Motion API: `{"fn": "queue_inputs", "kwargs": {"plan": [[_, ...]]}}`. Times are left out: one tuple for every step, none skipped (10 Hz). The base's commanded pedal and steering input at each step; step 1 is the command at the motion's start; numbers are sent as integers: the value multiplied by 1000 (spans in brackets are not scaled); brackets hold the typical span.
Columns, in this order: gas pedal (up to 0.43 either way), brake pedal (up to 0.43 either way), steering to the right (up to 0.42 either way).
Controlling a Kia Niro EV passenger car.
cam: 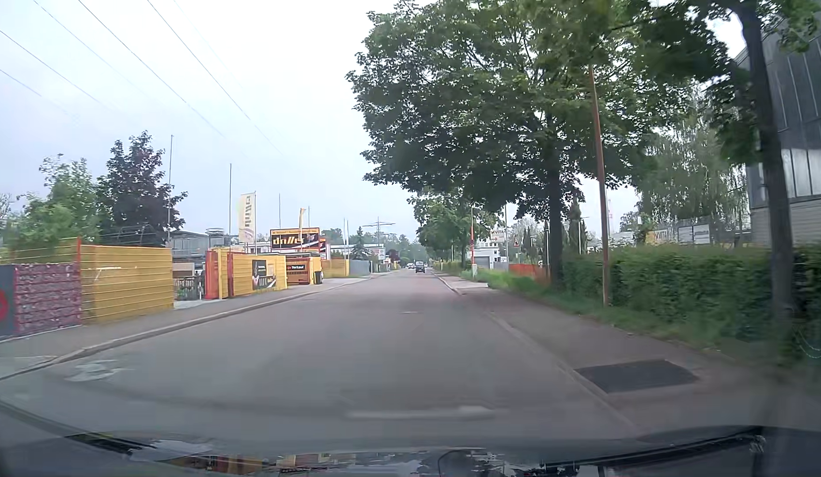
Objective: Follow the waypoints while adhering to traffic rules and regulations
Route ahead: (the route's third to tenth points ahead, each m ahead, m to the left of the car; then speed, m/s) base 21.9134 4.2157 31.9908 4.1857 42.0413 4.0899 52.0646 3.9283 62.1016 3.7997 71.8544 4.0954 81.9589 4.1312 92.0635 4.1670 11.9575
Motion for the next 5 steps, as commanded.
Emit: {"fn": "queue_inputs", "kwargs": {"plan": [[87,0,-1],[87,0,-1],[87,0,-1],[87,0,0],[87,0,0]]}}
